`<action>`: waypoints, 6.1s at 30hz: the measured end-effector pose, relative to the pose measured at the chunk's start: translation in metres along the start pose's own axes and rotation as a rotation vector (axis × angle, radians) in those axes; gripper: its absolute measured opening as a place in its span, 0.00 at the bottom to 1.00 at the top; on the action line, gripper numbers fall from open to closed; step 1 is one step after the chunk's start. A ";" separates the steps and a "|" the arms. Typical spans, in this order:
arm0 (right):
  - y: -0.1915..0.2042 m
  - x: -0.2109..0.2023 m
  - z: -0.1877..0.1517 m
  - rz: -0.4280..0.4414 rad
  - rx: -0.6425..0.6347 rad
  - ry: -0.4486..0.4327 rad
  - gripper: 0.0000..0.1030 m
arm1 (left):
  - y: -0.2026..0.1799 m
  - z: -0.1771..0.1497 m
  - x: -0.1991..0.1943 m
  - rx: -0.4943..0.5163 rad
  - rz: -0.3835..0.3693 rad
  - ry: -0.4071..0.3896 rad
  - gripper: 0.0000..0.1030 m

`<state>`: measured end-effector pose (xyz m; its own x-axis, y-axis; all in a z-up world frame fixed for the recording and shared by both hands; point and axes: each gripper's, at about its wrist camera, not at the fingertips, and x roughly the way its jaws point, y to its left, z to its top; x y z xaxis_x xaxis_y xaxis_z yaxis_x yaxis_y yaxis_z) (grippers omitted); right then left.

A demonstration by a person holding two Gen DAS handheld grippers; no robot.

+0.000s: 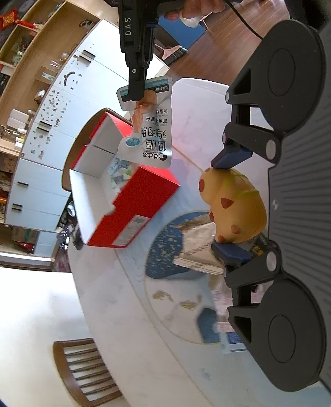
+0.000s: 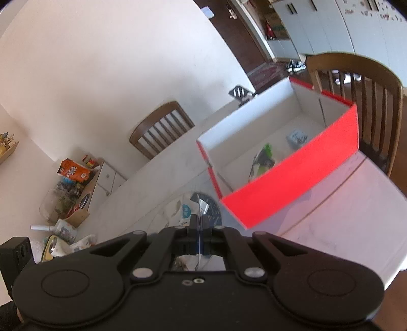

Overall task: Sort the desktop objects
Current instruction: 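Carry the cheese toy and sausage pouch with both tools over the red shoebox, then open the left tool to drop the cheese toy while the right tool releases the sausage pouch, then withdraw both tools from the box back over the snack pile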

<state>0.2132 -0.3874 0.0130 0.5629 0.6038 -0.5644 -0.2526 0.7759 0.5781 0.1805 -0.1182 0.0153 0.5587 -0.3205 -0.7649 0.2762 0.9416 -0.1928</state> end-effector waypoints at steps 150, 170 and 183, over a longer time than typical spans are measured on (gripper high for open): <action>-0.104 0.088 0.144 -0.138 -0.454 0.300 0.77 | -0.082 0.189 0.184 0.007 0.040 0.115 0.88; -0.071 0.063 0.120 -0.106 -0.443 0.240 0.86 | -0.083 0.131 0.101 0.017 0.003 0.037 0.99; -0.031 0.064 0.080 -0.074 -0.422 0.252 0.87 | -0.056 0.082 0.059 -0.038 0.014 -0.001 0.99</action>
<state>0.3205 -0.3875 0.0062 0.3965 0.5295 -0.7499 -0.5455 0.7929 0.2715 0.2626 -0.1984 0.0313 0.5629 -0.3074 -0.7672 0.2385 0.9492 -0.2053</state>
